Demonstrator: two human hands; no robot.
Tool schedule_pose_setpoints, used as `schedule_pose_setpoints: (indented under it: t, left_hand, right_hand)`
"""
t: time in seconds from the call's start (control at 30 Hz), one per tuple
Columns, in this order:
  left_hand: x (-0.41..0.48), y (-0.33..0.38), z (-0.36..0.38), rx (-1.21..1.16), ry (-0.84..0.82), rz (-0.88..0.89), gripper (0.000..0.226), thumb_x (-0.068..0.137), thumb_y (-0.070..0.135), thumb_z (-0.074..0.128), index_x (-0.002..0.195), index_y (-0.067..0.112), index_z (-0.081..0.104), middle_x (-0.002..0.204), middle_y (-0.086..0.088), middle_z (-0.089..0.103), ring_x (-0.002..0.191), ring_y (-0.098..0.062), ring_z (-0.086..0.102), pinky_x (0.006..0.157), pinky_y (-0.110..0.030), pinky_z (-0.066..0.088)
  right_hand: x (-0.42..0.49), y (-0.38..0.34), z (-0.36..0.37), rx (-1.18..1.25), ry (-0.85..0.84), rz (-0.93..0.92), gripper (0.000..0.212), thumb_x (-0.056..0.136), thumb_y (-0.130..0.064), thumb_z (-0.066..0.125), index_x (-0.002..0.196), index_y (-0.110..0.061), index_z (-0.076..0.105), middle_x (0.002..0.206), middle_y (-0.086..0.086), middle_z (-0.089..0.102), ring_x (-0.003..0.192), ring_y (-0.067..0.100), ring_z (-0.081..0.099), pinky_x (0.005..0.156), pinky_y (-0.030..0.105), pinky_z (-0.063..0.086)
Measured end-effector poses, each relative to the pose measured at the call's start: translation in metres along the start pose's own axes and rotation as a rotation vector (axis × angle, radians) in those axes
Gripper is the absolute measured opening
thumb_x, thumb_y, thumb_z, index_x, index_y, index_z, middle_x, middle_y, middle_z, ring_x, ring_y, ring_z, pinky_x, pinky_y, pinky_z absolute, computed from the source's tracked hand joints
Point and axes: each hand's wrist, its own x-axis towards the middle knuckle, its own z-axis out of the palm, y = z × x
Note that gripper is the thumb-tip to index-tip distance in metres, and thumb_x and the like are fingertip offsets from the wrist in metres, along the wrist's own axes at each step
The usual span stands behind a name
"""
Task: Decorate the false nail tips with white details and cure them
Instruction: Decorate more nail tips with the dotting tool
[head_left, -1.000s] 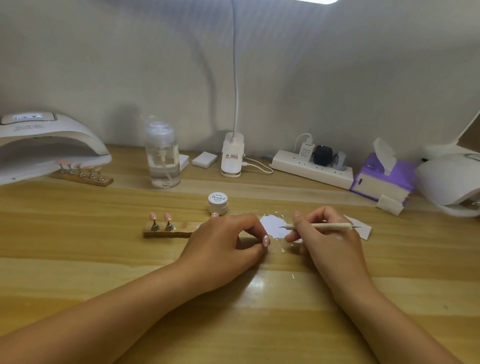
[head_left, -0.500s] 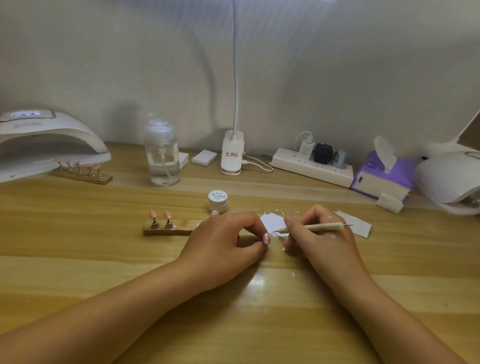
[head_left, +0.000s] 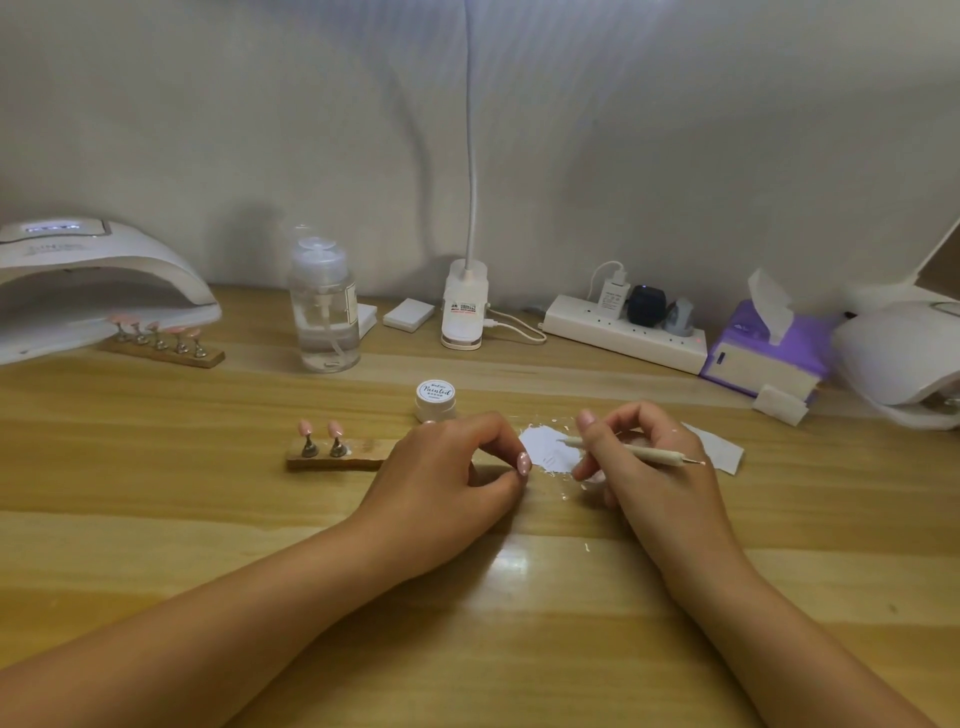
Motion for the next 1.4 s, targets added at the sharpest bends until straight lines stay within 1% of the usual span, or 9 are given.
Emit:
schedule_pose_setpoints:
  t: [0.1,0.27,0.43,0.6,0.7,0.87,1.13,1.27,1.4]
  left_hand:
    - [0.0008,-0.0003,0.0003,0.045,-0.014,-0.002,0.012,0.087,0.029,0.068,0.080,0.038,0.063,0.088,0.026,0.067,0.058,0.001,0.055,0.057,-0.014,0.028]
    - [0.0008,0.0005,-0.0001,0.053,-0.023,-0.004,0.013,0.086,0.028,0.068,0.079,0.038,0.063,0.087,0.026,0.067,0.060,0.002,0.056,0.062,-0.014,0.028]
    - [0.0004,0.0009,-0.0004,0.043,-0.024,-0.012,0.012,0.085,0.030,0.066,0.077,0.038,0.062,0.082,0.032,0.063,0.059,0.000,0.056,0.061,-0.015,0.028]
    - [0.0000,0.0015,-0.0005,0.058,-0.027,-0.003,0.021,0.086,0.028,0.068,0.074,0.042,0.058,0.079,0.039,0.059,0.058,-0.001,0.055,0.061,-0.015,0.027]
    - [-0.0007,0.0018,-0.0009,0.066,-0.026,0.005,0.022,0.086,0.027,0.068,0.074,0.042,0.058,0.076,0.040,0.058,0.059,0.000,0.055,0.059,-0.015,0.027]
    - [-0.0002,0.0005,-0.0006,0.066,-0.009,0.017,0.016,0.085,0.030,0.069,0.077,0.039,0.060,0.087,0.022,0.064,0.069,0.010,0.052,0.061,-0.014,0.029]
    - [0.0009,0.0000,0.0000,0.065,-0.009,0.036,0.025,0.085,0.024,0.070,0.072,0.041,0.057,0.086,0.034,0.060,0.067,0.012,0.054,0.062,-0.008,0.031]
    - [0.0013,-0.0006,0.0003,0.062,-0.012,0.033,0.024,0.086,0.027,0.070,0.072,0.042,0.057,0.081,0.028,0.062,0.066,0.011,0.054,0.060,-0.009,0.031]
    - [0.0015,-0.0011,0.0002,0.056,-0.022,0.010,0.021,0.086,0.027,0.069,0.073,0.041,0.059,0.081,0.030,0.061,0.062,0.006,0.054,0.057,-0.012,0.030]
  right_hand:
    - [-0.0003,0.0004,0.0012,-0.036,-0.023,0.015,0.027,0.093,-0.040,0.064,0.079,-0.017,0.060,0.062,-0.002,0.072,0.046,0.001,0.059,0.061,0.031,0.043]
    - [-0.0029,-0.0010,0.0017,-0.119,-0.075,0.023,0.022,0.087,-0.040,0.067,0.080,-0.023,0.057,0.066,-0.008,0.074,0.061,0.004,0.070,0.072,0.040,0.053]
    - [-0.0028,-0.0017,0.0007,-0.073,-0.057,0.063,0.017,0.086,-0.029,0.067,0.075,-0.020,0.058,0.062,-0.004,0.073,0.051,0.002,0.063,0.064,0.033,0.046]
    - [-0.0030,-0.0027,0.0009,-0.102,-0.067,0.071,0.015,0.084,-0.030,0.066,0.075,-0.021,0.058,0.063,-0.005,0.073,0.060,0.008,0.067,0.069,0.038,0.052]
    - [-0.0033,-0.0024,0.0008,-0.099,-0.038,0.056,0.016,0.086,-0.031,0.067,0.077,-0.020,0.058,0.063,-0.006,0.073,0.059,0.004,0.068,0.070,0.038,0.053]
    - [-0.0038,-0.0034,0.0014,-0.111,-0.079,0.064,0.018,0.085,-0.033,0.067,0.076,-0.020,0.057,0.064,-0.005,0.074,0.063,0.008,0.070,0.075,0.042,0.055]
    - [-0.0057,-0.0060,0.0016,-0.113,-0.100,0.048,0.019,0.086,-0.035,0.066,0.078,-0.020,0.057,0.065,-0.006,0.074,0.065,0.008,0.071,0.083,0.050,0.056]
    - [-0.0057,-0.0047,0.0018,-0.124,-0.094,0.022,0.020,0.085,-0.040,0.066,0.079,-0.023,0.058,0.066,-0.007,0.074,0.067,0.007,0.071,0.082,0.048,0.056]
    - [-0.0039,-0.0027,0.0013,-0.131,-0.074,0.030,0.013,0.084,-0.034,0.065,0.076,-0.027,0.057,0.062,-0.007,0.073,0.062,0.008,0.068,0.068,0.036,0.052]
